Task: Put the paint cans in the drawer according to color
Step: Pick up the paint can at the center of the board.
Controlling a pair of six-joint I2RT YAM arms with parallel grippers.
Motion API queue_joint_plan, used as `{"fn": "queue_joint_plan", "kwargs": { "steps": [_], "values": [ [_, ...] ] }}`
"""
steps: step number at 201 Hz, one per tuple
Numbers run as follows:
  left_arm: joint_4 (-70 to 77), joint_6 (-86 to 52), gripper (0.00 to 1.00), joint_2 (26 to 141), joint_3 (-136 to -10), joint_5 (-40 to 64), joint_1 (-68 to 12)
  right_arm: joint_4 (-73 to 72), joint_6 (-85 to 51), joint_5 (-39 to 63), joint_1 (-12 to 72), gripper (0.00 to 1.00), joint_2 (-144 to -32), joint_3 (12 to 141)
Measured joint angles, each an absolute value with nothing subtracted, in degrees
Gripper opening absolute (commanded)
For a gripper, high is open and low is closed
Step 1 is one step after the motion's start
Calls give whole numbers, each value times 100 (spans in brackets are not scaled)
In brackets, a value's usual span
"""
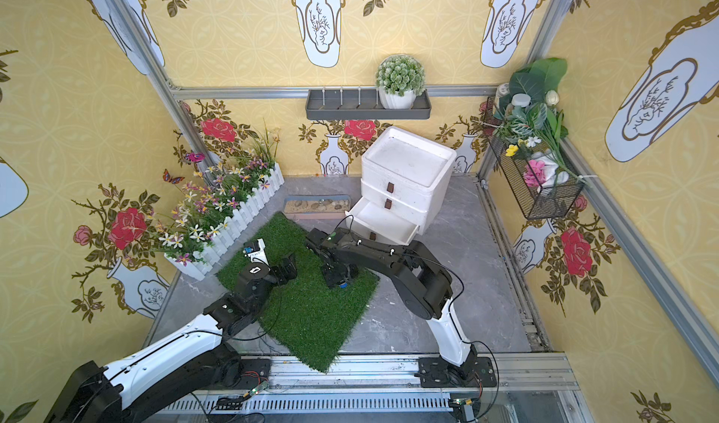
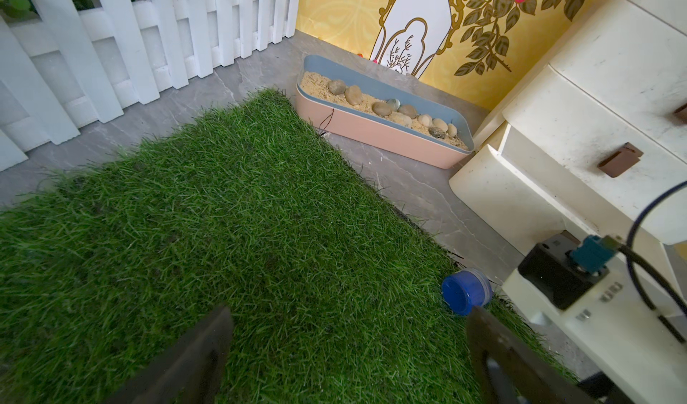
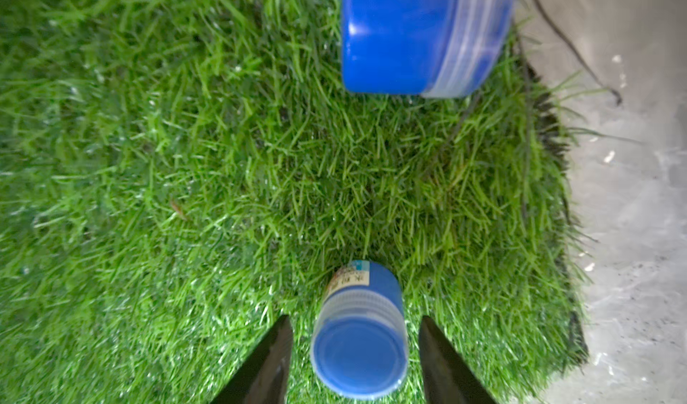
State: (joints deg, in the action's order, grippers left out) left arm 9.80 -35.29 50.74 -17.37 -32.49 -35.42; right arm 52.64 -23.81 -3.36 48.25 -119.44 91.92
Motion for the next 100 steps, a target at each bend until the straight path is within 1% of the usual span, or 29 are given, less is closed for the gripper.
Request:
{"fn": "queue_joint_plan", "kwargs": {
  "steps": [39,68,100],
  "values": [
    [947,-3577,100,5035,-1710,-3234,-3542,5301,-2353,-338,4823,34,-11957,9216],
    [950,-3616,100,5070,-1706,-3208,-3542,5256,-2353,-349,4805,33,-11845,9061],
    [991,-3618,100,5155,-1708,-3175,-3542,5253,-2359,-537,4657,33,-11225,8731]
  ]
}}
